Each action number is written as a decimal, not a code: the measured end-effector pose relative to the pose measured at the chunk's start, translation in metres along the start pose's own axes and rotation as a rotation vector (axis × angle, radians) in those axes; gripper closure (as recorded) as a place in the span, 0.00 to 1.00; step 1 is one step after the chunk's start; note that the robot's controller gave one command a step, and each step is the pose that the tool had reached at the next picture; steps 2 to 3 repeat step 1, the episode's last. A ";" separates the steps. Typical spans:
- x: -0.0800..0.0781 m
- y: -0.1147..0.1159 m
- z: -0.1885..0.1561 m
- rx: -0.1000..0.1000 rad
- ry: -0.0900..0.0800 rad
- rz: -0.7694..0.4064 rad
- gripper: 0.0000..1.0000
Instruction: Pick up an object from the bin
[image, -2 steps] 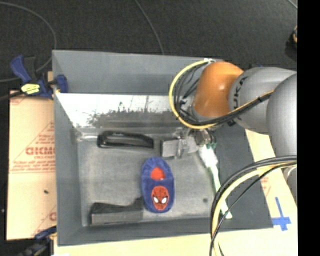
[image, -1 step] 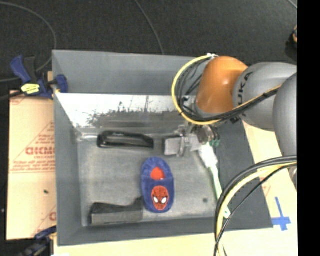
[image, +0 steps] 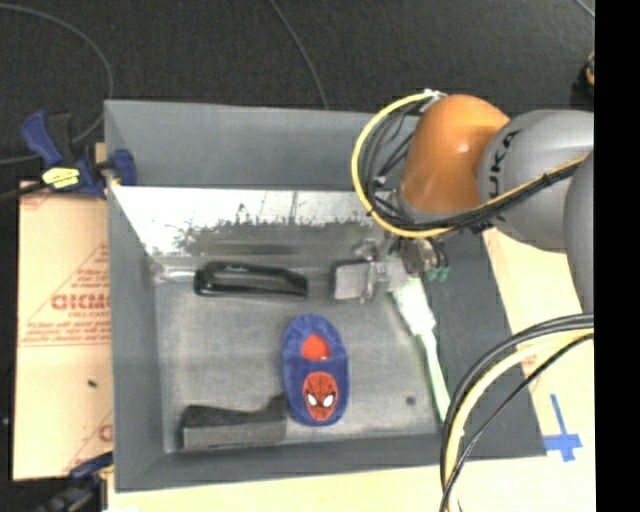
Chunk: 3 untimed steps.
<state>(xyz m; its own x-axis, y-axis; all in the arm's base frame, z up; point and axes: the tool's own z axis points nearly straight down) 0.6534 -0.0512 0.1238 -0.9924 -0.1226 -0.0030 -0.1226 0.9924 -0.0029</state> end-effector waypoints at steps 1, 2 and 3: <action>-0.001 0.000 -0.017 0.001 -0.005 0.000 1.00; -0.001 0.000 -0.017 0.001 -0.005 0.000 1.00; -0.001 0.000 -0.017 0.001 -0.005 0.000 1.00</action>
Offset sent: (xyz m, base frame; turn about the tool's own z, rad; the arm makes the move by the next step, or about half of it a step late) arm 0.0000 0.0000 0.0561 0.0000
